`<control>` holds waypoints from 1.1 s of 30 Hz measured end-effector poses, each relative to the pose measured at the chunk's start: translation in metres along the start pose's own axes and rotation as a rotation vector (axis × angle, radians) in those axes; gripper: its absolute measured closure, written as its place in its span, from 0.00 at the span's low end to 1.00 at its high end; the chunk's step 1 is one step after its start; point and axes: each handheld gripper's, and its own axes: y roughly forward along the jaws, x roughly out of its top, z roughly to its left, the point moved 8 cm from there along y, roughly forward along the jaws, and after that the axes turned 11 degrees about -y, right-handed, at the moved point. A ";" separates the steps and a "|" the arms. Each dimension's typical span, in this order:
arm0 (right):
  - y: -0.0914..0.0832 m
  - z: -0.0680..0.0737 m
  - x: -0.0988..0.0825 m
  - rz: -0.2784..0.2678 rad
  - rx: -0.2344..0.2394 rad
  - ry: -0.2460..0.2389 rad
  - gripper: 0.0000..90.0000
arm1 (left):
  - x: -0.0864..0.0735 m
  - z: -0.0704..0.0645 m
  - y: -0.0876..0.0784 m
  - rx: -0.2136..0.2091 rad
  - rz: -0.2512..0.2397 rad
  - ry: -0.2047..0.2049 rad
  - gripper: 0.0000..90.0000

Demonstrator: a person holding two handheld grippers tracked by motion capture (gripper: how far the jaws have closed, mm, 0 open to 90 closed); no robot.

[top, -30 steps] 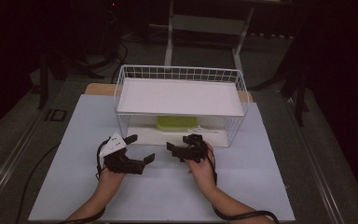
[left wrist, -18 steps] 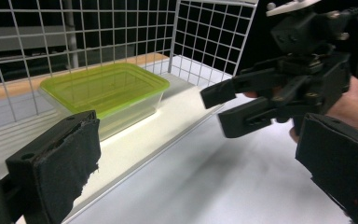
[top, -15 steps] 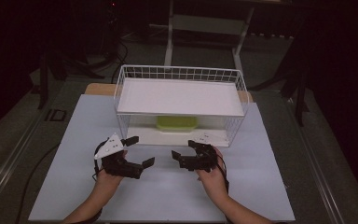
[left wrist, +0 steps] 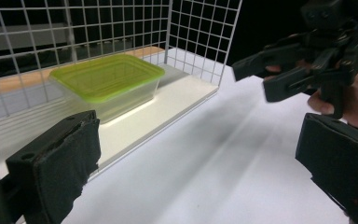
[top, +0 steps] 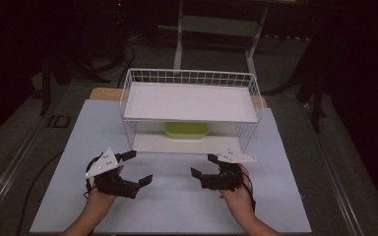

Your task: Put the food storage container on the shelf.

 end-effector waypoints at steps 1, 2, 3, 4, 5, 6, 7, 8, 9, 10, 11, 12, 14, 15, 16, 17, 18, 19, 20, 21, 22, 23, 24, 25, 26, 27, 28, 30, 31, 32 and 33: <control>-0.002 0.000 0.000 -0.001 -0.003 -0.006 0.19 | -0.001 0.000 -0.002 0.003 0.002 -0.001 0.01; -0.005 0.000 -0.001 -0.008 -0.007 -0.011 0.19 | -0.002 0.001 -0.004 0.004 0.000 0.000 0.01; -0.008 0.000 -0.002 -0.017 -0.012 -0.015 0.19 | -0.003 0.001 -0.005 0.004 -0.001 -0.002 0.01; -0.011 0.000 -0.003 -0.017 -0.012 -0.018 0.19 | -0.005 0.001 -0.007 0.008 0.001 -0.002 0.01; -0.013 -0.001 -0.004 -0.020 -0.013 -0.019 0.19 | -0.006 0.002 -0.008 0.010 0.001 -0.002 0.01; -0.016 -0.001 -0.006 -0.023 -0.020 -0.016 0.19 | -0.007 0.002 -0.010 0.011 0.001 -0.004 0.01; -0.018 -0.002 -0.007 -0.019 -0.020 -0.019 0.19 | -0.008 0.003 -0.011 0.016 0.003 -0.001 0.01; -0.020 -0.003 -0.009 -0.017 -0.021 -0.022 0.20 | -0.008 0.003 -0.011 0.016 0.003 -0.001 0.01; -0.023 -0.004 -0.010 -0.021 -0.025 -0.021 0.20 | -0.010 0.004 -0.013 0.016 0.001 -0.005 0.01; -0.025 -0.005 -0.011 -0.020 -0.027 -0.020 0.19 | -0.011 0.004 -0.014 0.020 0.002 -0.005 0.01; -0.025 -0.005 -0.011 -0.020 -0.027 -0.020 0.19 | -0.011 0.004 -0.014 0.020 0.002 -0.005 0.01; -0.030 -0.007 -0.014 -0.026 -0.033 -0.021 0.19 | -0.014 0.005 -0.015 0.023 0.006 -0.003 0.01; -0.034 -0.008 -0.017 -0.021 -0.035 -0.025 0.19 | -0.017 0.005 -0.016 0.026 0.014 -0.002 0.01; -0.035 -0.009 -0.019 -0.021 -0.041 -0.027 0.19 | -0.019 0.006 -0.016 0.030 0.018 0.002 0.01; -0.037 -0.009 -0.021 -0.017 -0.042 -0.028 0.19 | -0.020 0.006 -0.016 0.031 0.020 0.002 0.01; -0.038 -0.009 -0.023 -0.011 -0.038 -0.031 0.19 | -0.021 0.006 -0.016 0.030 0.019 0.003 0.01; -0.040 -0.010 -0.024 -0.012 -0.037 -0.030 0.19 | -0.022 0.006 -0.017 0.033 0.023 0.006 0.01; -0.042 -0.011 -0.026 -0.012 -0.036 -0.030 0.19 | -0.022 0.006 -0.017 0.033 0.023 0.006 0.01; -0.044 -0.011 -0.028 -0.008 -0.035 -0.032 0.19 | -0.024 0.006 -0.016 0.034 0.024 0.005 0.01; -0.046 -0.012 -0.029 -0.015 -0.034 -0.034 0.20 | -0.026 0.006 -0.016 0.033 0.026 0.006 0.01; -0.048 -0.013 -0.030 -0.015 -0.036 -0.039 0.20 | -0.027 0.006 -0.016 0.032 0.030 0.006 0.01; -0.050 -0.013 -0.032 -0.010 -0.036 -0.045 0.20 | -0.028 0.006 -0.016 0.036 0.034 0.012 0.01; -0.053 -0.014 -0.034 -0.005 -0.038 -0.056 0.20 | -0.029 0.006 -0.016 0.036 0.036 0.012 0.01; -0.055 -0.014 -0.036 -0.001 -0.038 -0.061 0.20 | -0.030 0.006 -0.016 0.035 0.037 0.013 0.01; -0.058 -0.015 -0.038 0.002 -0.044 -0.069 0.20 | -0.031 0.006 -0.016 0.037 0.039 0.015 0.01; -0.061 -0.016 -0.040 0.006 -0.054 -0.079 0.20 | -0.032 0.007 -0.016 0.041 0.041 0.017 0.01; -0.064 -0.017 -0.042 0.007 -0.057 -0.088 0.20 | -0.032 0.008 -0.017 0.041 0.041 0.018 0.01; -0.068 -0.019 -0.047 0.007 -0.061 -0.093 0.20 | -0.033 0.009 -0.016 0.044 0.040 0.013 0.01; -0.068 -0.019 -0.047 0.007 -0.061 -0.093 0.20 | -0.033 0.009 -0.016 0.044 0.040 0.013 0.01; -0.069 -0.020 -0.053 0.020 -0.056 -0.094 0.19 | -0.035 0.010 -0.016 0.043 0.040 0.011 0.01; -0.069 -0.021 -0.055 0.022 -0.054 -0.093 0.19 | -0.037 0.010 -0.015 0.045 0.044 0.011 0.01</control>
